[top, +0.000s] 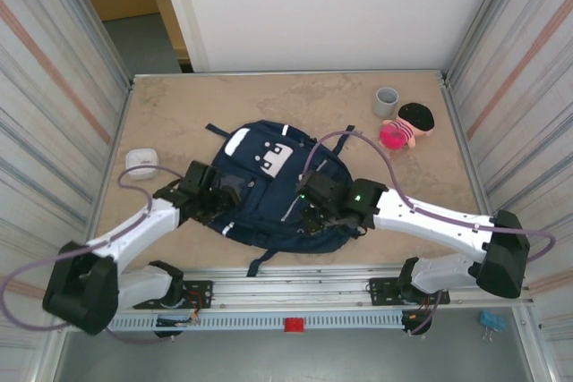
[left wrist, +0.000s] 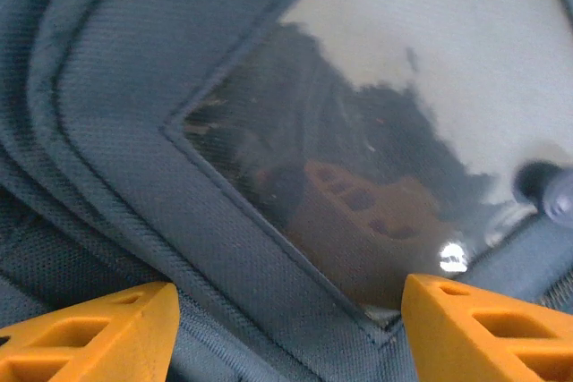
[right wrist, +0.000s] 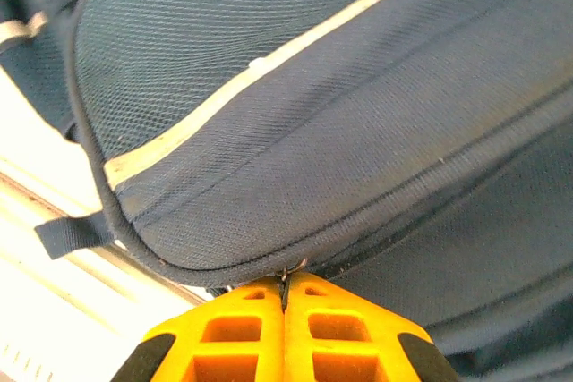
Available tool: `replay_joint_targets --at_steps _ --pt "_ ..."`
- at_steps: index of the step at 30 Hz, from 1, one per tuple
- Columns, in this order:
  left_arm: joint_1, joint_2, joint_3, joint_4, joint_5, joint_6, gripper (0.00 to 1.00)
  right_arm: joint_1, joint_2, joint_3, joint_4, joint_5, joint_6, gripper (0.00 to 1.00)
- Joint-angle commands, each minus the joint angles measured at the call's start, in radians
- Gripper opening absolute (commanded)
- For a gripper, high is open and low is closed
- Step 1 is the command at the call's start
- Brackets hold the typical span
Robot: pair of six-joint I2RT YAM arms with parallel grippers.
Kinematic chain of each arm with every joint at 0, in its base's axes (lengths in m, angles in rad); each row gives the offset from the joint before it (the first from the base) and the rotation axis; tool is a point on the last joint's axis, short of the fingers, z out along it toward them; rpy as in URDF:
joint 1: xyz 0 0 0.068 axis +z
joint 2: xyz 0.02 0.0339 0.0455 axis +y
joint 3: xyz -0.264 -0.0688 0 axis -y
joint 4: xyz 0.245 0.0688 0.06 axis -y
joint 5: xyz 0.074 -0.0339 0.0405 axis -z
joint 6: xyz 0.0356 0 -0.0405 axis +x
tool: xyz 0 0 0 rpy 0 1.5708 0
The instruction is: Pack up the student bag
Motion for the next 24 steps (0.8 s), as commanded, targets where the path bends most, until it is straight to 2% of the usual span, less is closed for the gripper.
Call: replay_joint_targets --at_steps 1,8,12,15,18,24 --pt "0.023 0.131 0.093 0.132 0.049 0.080 0.68 0.051 0.048 0.055 0.089 -0.008 0.058 0.00" --pt "0.131 0.411 0.366 0.185 0.151 0.180 0.69 0.081 0.202 0.149 0.218 -0.013 0.064 0.00" --pt "0.180 0.387 0.450 0.139 0.182 0.178 0.71 0.067 0.271 0.201 0.262 -0.041 0.053 0.00" --pt "0.185 0.266 0.440 0.048 0.212 0.141 0.73 0.062 0.297 0.218 0.263 -0.054 0.031 0.00" --pt "0.164 0.085 0.341 -0.021 0.250 0.028 0.75 0.050 0.305 0.205 0.293 -0.087 0.025 0.00" --pt "0.047 -0.309 0.117 -0.134 0.164 -0.285 0.71 0.037 0.306 0.197 0.305 -0.120 0.004 0.00"
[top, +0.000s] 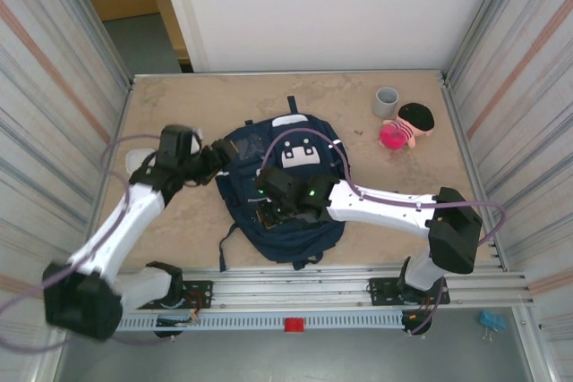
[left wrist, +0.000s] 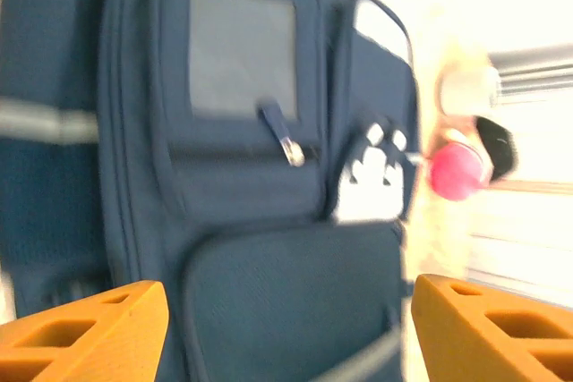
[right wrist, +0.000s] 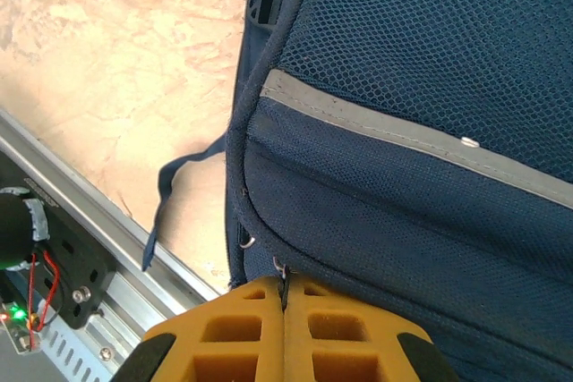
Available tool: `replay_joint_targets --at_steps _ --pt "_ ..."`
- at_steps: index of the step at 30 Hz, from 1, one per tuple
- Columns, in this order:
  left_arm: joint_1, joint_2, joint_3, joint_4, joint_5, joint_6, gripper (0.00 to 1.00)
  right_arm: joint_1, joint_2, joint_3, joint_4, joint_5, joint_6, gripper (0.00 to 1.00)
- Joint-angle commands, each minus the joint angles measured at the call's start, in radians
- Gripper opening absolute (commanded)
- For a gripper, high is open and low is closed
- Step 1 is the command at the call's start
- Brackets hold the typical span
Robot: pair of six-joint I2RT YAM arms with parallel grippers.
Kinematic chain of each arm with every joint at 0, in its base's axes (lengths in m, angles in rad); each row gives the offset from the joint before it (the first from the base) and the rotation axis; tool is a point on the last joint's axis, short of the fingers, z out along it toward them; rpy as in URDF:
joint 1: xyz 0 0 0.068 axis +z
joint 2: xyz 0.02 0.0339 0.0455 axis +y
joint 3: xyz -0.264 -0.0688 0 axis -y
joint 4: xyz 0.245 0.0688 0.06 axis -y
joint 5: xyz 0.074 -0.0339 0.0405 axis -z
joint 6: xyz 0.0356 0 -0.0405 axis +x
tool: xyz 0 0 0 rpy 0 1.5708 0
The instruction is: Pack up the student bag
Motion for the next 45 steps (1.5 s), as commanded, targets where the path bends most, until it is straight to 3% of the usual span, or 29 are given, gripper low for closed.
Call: replay_joint_targets --at_steps 1,5,12,27,32,37,42,45 --pt "-0.055 -0.129 -0.121 -0.104 -0.025 -0.253 0.70 -0.011 0.011 0.011 0.057 -0.040 -0.033 0.00" --pt "-0.145 -0.207 -0.213 -0.051 -0.037 -0.399 0.68 -0.018 0.007 0.000 0.065 -0.060 -0.042 0.00" --pt "-0.254 -0.106 -0.227 0.107 -0.041 -0.480 0.57 -0.020 -0.005 -0.010 0.073 -0.068 -0.047 0.00" --pt "-0.273 -0.027 -0.270 0.227 -0.079 -0.565 0.12 0.001 -0.021 -0.047 0.044 -0.028 -0.031 0.00" --pt "-0.273 -0.013 -0.274 0.233 -0.059 -0.559 0.11 0.009 -0.027 -0.064 0.062 -0.026 -0.018 0.00" --pt "-0.273 -0.029 -0.270 0.234 -0.067 -0.571 0.03 0.013 -0.027 -0.073 0.054 0.002 0.001 0.00" --pt "-0.274 -0.050 -0.271 0.240 -0.078 -0.577 0.02 0.040 -0.001 -0.087 0.028 0.046 0.031 0.20" --pt "-0.273 -0.046 -0.269 0.249 -0.071 -0.577 0.01 0.050 0.010 -0.085 0.032 0.064 0.037 0.23"
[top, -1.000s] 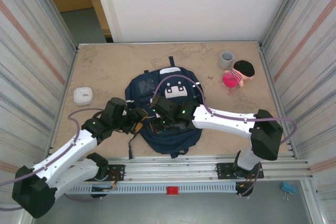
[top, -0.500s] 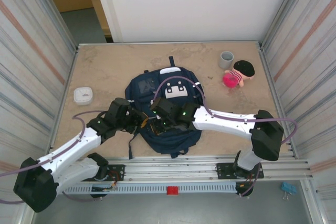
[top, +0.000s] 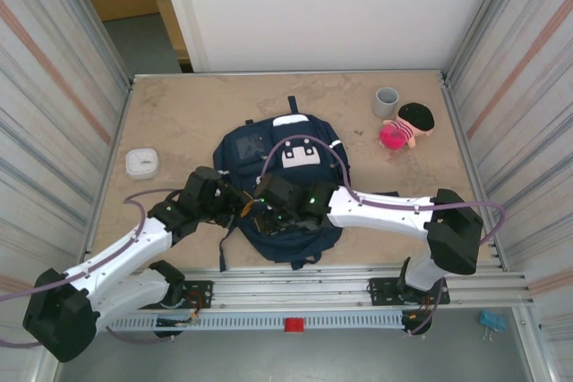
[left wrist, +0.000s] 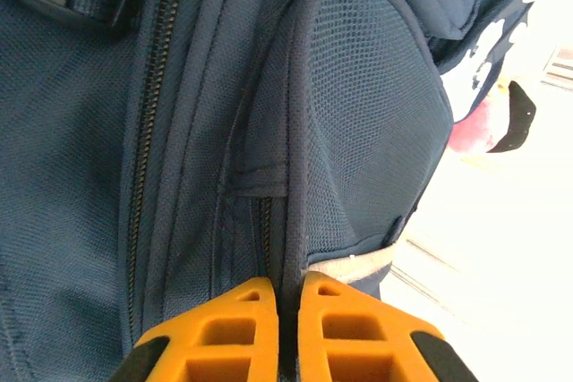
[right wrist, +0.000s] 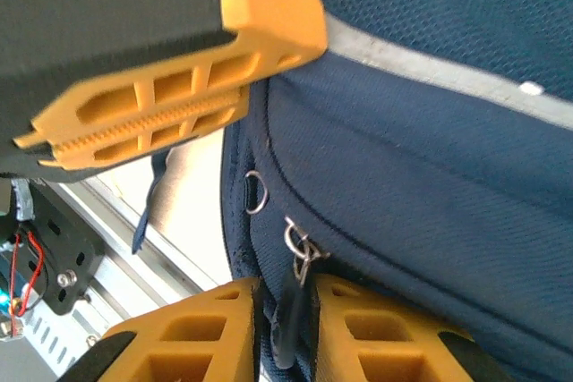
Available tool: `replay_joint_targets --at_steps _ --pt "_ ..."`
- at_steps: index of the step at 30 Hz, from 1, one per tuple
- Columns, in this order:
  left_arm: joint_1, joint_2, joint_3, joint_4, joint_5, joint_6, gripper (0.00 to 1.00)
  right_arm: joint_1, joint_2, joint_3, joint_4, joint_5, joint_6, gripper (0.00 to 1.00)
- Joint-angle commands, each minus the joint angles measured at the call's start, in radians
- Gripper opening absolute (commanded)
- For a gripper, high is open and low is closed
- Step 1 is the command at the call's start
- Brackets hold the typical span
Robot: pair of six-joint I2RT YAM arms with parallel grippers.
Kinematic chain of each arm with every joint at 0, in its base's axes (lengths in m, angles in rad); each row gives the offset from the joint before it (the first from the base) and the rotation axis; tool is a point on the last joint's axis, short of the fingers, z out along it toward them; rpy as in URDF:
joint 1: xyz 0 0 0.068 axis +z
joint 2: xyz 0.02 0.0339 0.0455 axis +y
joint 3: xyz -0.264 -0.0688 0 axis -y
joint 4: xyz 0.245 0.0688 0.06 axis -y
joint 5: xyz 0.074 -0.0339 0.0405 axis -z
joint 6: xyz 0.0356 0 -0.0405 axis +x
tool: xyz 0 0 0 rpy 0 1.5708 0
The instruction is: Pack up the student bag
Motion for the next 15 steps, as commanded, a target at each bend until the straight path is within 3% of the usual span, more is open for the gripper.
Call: replay_joint_targets --at_steps 1,6,11,15 --pt "0.000 -0.009 -0.002 0.063 -0.027 -0.018 0.01 0.009 0.019 -0.018 -0.015 0.051 0.024 0.23" --pt "-0.001 -0.003 0.002 0.073 -0.023 -0.015 0.00 0.008 0.039 -0.013 -0.028 0.095 0.056 0.22" --pt "0.000 -0.004 0.002 0.043 -0.034 0.002 0.00 0.005 0.026 0.004 -0.085 0.146 0.071 0.04" --pt "0.010 -0.020 0.002 -0.021 -0.064 0.036 0.00 -0.017 -0.038 -0.020 -0.149 0.165 0.062 0.00"
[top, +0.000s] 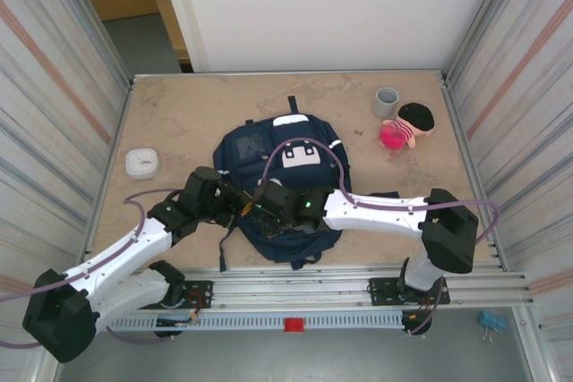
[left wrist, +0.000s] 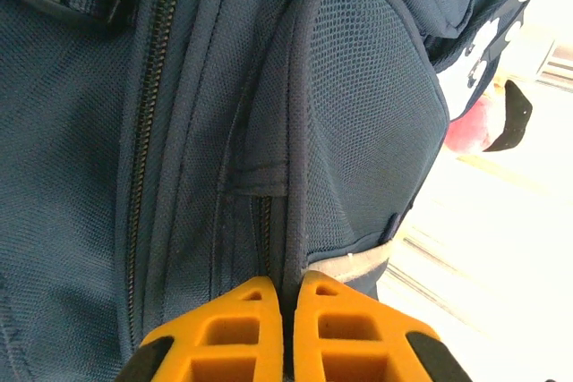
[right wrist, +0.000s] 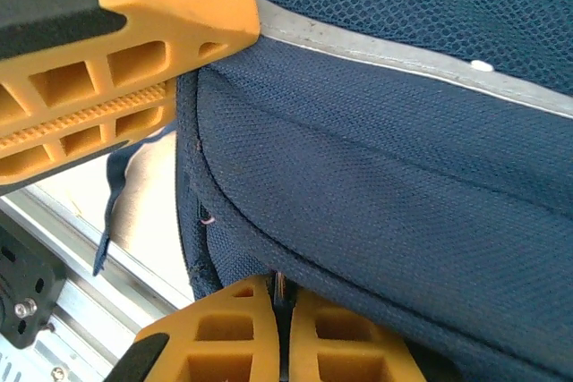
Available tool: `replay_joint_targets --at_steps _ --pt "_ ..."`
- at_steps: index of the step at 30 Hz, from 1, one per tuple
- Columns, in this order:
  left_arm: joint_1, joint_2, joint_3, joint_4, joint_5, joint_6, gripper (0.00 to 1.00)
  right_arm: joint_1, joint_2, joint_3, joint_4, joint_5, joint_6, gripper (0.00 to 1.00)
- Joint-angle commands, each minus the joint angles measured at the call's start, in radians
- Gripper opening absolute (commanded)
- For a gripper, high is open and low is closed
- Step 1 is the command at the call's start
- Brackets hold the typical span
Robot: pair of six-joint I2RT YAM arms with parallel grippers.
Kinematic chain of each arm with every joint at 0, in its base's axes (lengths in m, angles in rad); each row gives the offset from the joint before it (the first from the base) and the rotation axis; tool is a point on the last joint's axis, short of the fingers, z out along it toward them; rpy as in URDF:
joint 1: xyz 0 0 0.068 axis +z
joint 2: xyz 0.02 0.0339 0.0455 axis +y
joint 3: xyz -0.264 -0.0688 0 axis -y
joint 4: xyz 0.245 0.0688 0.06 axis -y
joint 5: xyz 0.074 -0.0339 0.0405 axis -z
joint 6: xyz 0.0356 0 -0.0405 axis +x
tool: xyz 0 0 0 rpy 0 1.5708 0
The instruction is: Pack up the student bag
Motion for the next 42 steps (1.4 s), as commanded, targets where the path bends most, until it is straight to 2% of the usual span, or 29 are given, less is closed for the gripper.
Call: replay_joint_targets --at_steps 1,8,13,14,15,17,18,19,21,23,25,26,28,31,33,36,42 --pt "0.022 -0.026 0.001 -0.037 -0.063 0.043 0.00 -0.033 -0.080 -0.032 -0.139 0.088 0.005 0.00" --pt "0.163 -0.078 0.005 -0.173 -0.038 0.185 0.00 -0.128 -0.282 -0.204 -0.176 0.013 -0.042 0.00" --pt "0.237 -0.090 0.033 -0.230 -0.029 0.291 0.00 -0.191 -0.328 -0.236 -0.132 -0.083 -0.111 0.00" --pt "0.237 -0.090 0.042 -0.228 -0.026 0.315 0.03 -0.192 -0.328 -0.231 -0.111 -0.098 -0.123 0.00" --pt "0.238 -0.089 0.054 -0.226 -0.025 0.344 0.12 -0.192 -0.329 -0.230 -0.091 -0.113 -0.130 0.00" --pt "0.235 -0.093 0.085 -0.224 -0.032 0.434 0.36 -0.195 -0.328 -0.223 -0.041 -0.143 -0.140 0.00" --pt "0.233 -0.097 0.103 -0.224 -0.040 0.485 0.43 -0.198 -0.329 -0.220 -0.023 -0.155 -0.141 0.00" --pt "0.227 -0.104 0.128 -0.224 -0.053 0.558 0.49 -0.205 -0.333 -0.216 -0.006 -0.167 -0.145 0.00" --pt "0.203 -0.118 0.182 -0.225 -0.107 0.724 0.55 -0.222 -0.339 -0.210 0.017 -0.191 -0.149 0.00" --pt "0.151 -0.129 0.238 -0.213 -0.176 0.963 0.56 -0.247 -0.345 -0.209 0.033 -0.216 -0.144 0.00" --pt "0.107 -0.119 0.282 -0.198 -0.169 1.237 0.57 -0.262 -0.349 -0.217 0.049 -0.225 -0.137 0.00" --pt "0.090 -0.109 0.298 -0.197 -0.142 1.355 0.59 -0.266 -0.353 -0.221 0.055 -0.223 -0.134 0.00" --pt "0.065 -0.070 0.322 -0.211 0.002 1.625 0.60 -0.274 -0.360 -0.230 0.069 -0.229 -0.128 0.00" --pt "0.024 0.004 0.337 -0.263 0.199 1.927 0.65 -0.284 -0.370 -0.233 0.089 -0.251 -0.125 0.00" --pt "-0.016 0.061 0.338 -0.263 0.219 2.031 0.70 -0.289 -0.369 -0.229 0.085 -0.264 -0.126 0.00" --pt "-0.045 0.153 0.346 -0.199 0.196 2.088 0.74 -0.291 -0.375 -0.229 0.079 -0.275 -0.126 0.00" --pt "-0.064 0.328 0.401 -0.148 0.261 2.144 0.71 -0.292 -0.387 -0.240 0.087 -0.275 -0.118 0.00"
